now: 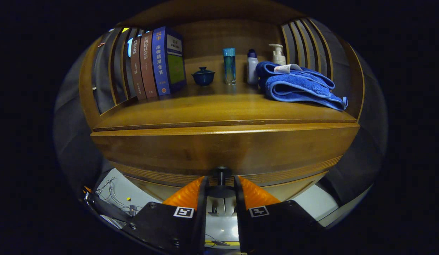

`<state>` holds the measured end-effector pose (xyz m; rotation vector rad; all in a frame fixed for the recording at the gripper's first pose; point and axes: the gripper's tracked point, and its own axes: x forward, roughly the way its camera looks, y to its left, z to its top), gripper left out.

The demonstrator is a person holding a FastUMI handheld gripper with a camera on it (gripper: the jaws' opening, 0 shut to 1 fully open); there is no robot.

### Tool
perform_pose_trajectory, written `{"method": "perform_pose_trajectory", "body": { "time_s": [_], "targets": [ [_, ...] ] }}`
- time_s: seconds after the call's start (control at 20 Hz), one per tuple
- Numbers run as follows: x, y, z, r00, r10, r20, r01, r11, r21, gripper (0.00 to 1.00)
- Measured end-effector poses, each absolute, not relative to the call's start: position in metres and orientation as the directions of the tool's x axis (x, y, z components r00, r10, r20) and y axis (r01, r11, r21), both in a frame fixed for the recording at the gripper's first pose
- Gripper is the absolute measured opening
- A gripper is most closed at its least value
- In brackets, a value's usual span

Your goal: Pull open the drawer, take out the items inside it, and place them on the countertop above the cabinet.

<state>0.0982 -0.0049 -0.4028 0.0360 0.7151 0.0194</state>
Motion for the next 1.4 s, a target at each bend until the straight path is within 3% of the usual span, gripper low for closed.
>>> {"method": "perform_pose_trajectory", "body": {
  "time_s": [0.9,1.4],
  "targets": [
    [-0.037,-0.008,-0.376,0.704,0.028,-0.709,-0.002,0.999,0.037,0.41],
    [-0.074,-0.010,-0.369,0.695,0.016,-0.719,0.015,0.999,0.037,0.41]
  ]
}}
